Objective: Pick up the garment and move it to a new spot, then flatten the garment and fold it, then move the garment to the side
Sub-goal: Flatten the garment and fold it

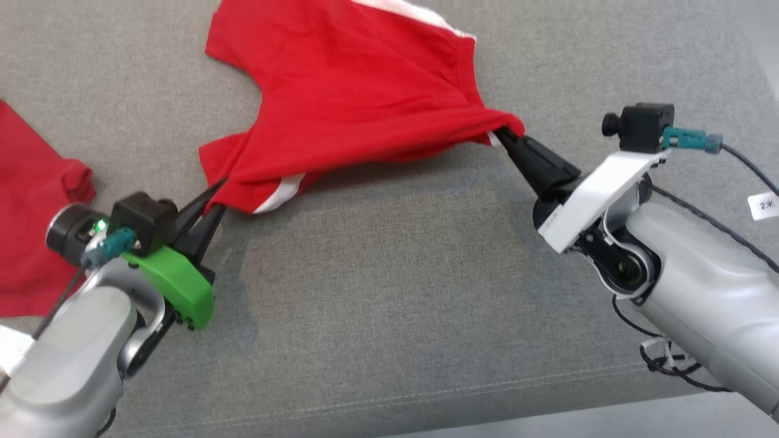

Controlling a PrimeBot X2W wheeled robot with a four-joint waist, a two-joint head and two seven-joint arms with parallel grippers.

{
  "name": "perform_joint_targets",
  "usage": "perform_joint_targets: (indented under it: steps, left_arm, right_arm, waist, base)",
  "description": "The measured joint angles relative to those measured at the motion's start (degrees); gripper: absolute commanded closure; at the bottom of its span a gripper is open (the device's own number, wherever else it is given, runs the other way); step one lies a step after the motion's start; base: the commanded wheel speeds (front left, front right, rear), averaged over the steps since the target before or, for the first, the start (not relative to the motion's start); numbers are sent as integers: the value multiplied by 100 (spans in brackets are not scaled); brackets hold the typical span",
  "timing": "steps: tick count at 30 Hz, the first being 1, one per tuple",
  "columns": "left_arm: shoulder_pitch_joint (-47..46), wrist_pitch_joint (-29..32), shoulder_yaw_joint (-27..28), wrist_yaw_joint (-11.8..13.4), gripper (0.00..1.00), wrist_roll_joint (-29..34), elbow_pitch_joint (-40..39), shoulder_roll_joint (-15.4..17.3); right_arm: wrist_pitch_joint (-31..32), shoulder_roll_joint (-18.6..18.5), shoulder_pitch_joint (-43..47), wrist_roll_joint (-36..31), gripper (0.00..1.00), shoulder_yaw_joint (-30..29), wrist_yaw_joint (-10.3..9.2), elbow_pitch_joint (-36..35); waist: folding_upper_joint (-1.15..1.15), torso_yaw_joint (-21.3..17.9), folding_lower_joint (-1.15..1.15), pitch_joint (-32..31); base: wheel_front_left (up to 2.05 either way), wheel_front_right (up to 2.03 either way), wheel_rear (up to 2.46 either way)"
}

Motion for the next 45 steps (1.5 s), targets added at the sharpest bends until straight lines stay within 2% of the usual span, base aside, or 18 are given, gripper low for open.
perform_joint_targets:
  steps: [4, 8, 12, 17, 24, 27, 28, 29, 30, 38, 45]
  left_arm:
    - [221, 0, -40, 110, 100, 169, -20, -5]
    - [486, 1, 46, 186, 100, 222, -449, -272]
    - [803, 1, 47, 188, 100, 221, -675, -402]
    - [1281, 1, 165, 261, 100, 211, -759, -549]
    - [1519, 1, 180, 296, 100, 231, -619, -838]
    - [1585, 2, 129, 296, 78, 288, -375, -889]
    - [1600, 2, 105, 309, 59, 344, -301, -899]
    - [1605, 2, 71, 312, 27, 400, -220, -915]
    - [1613, 1, 49, 312, 0, 433, -159, -935]
    - [1661, 2, 160, 311, 0, 442, 129, -1098]
    - [1939, 2, 805, 371, 0, 141, 40, -1172]
  right_arm:
    - [0, -172, 161, -140, 100, 151, 0, -36]
    - [-18, -536, 562, -213, 100, 80, 0, 40]
    - [-21, -678, 879, -83, 100, -70, 0, 46]
    - [-24, -692, 1163, 19, 100, -169, 0, -14]
    - [-24, -688, 1384, -287, 100, 56, 0, 113]
    - [-25, -534, 1425, -356, 100, 36, 0, 121]
    - [-25, -469, 1425, -360, 100, 13, 0, 121]
    - [-25, -417, 1425, -375, 100, -8, 0, 121]
    - [-25, -377, 1425, -398, 100, -30, 0, 122]
    - [-25, -271, 1425, -625, 100, -389, 0, 264]
    - [-26, -169, 1572, -666, 100, -780, 0, 441]
  waist:
    - [0, -12, 0, -178]
    - [0, -16, 0, -463]
    - [0, -6, 0, -655]
    - [0, 1, 0, -800]
    - [0, -13, 0, -841]
    - [0, -12, 0, -845]
    - [0, -14, 0, -847]
    - [0, -16, 0, -849]
    - [0, -18, 0, -852]
    - [0, -62, 0, -894]
    - [0, -47, 0, -959]
  base:
    - [0, 0, 0]
    - [0, 0, 0]
    - [0, 0, 0]
    - [0, 0, 0]
    - [0, 0, 0]
    - [0, 0, 0]
    - [0, 0, 0]
    - [0, 0, 0]
    - [0, 0, 0]
    - [0, 0, 0]
    - [0, 0, 0]
